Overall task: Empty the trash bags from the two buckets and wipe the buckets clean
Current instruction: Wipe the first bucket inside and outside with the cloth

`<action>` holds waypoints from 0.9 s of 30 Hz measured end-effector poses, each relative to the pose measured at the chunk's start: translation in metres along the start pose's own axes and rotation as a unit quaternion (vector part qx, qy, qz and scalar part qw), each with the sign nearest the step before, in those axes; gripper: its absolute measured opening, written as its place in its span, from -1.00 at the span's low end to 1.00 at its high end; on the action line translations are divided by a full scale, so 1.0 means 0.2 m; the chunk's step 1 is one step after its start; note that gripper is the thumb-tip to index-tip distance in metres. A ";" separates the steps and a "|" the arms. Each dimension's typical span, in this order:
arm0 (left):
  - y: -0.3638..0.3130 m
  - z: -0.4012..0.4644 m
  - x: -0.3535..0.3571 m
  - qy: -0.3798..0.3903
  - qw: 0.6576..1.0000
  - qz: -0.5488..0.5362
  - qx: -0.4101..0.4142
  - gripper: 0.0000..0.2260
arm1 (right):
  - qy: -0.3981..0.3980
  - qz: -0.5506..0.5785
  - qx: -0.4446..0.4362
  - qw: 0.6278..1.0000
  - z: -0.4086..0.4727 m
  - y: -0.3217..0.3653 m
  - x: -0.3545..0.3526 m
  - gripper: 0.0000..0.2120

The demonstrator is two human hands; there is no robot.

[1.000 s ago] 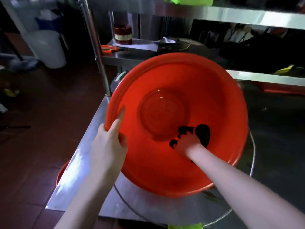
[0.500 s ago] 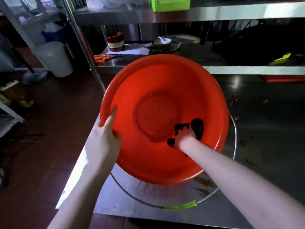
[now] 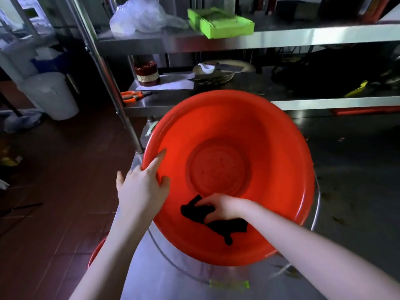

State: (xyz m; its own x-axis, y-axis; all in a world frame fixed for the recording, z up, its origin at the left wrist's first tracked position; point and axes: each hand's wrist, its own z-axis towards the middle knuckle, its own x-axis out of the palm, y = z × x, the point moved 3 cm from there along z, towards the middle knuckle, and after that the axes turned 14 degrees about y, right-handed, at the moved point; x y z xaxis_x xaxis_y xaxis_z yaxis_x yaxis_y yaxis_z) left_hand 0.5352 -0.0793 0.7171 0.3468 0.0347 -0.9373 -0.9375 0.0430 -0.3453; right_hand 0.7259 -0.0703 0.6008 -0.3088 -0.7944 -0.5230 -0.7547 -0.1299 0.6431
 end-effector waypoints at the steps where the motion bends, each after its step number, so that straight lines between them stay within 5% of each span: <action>1: 0.02 0.04 -0.01 -0.005 1.000 0.009 0.019 -0.46 | -0.030 0.017 0.003 0.999 0.01 0.00 -0.03 -0.52; 6: 0.11 0.29 0.03 0.004 0.987 -0.075 0.143 -0.40 | -0.280 0.165 0.040 0.945 0.00 0.01 -0.22 -0.58; 10: 0.19 0.42 0.00 -0.011 0.975 -0.154 0.162 -0.43 | -0.405 0.199 0.104 0.886 -0.02 -0.03 -0.30 -0.61; 15: 0.26 0.56 -0.09 -0.024 0.977 -0.086 0.192 -0.43 | -0.539 0.193 0.164 0.803 -0.01 -0.07 -0.46 -0.65; 20: 0.18 0.71 -0.13 0.002 0.981 -0.046 0.186 -0.35 | -0.636 0.147 0.078 0.753 0.15 -0.02 -0.66 -0.60; 22: 0.13 0.77 -0.13 0.006 0.984 -0.054 0.169 -0.34 | -0.649 0.073 0.042 0.756 0.26 -0.04 -0.74 -0.57; 24: 0.09 0.80 -0.13 0.014 0.986 -0.057 0.154 -0.33 | -0.594 -0.039 0.088 0.799 0.39 -0.12 -0.81 -0.53; 27: 0.05 0.88 -0.09 -0.001 0.989 -0.059 0.137 -0.33 | -0.343 -0.128 0.205 0.908 0.64 -0.34 -0.88 -0.48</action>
State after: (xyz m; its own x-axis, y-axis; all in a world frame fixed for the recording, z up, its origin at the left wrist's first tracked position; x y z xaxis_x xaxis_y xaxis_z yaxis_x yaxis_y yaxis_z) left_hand 0.5256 0.0967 0.7385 0.4540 0.0156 -0.8909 -0.8476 0.3158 -0.4264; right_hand 0.7564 0.1540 0.5773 -0.2748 -0.1955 -0.9414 -0.9610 0.0855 0.2628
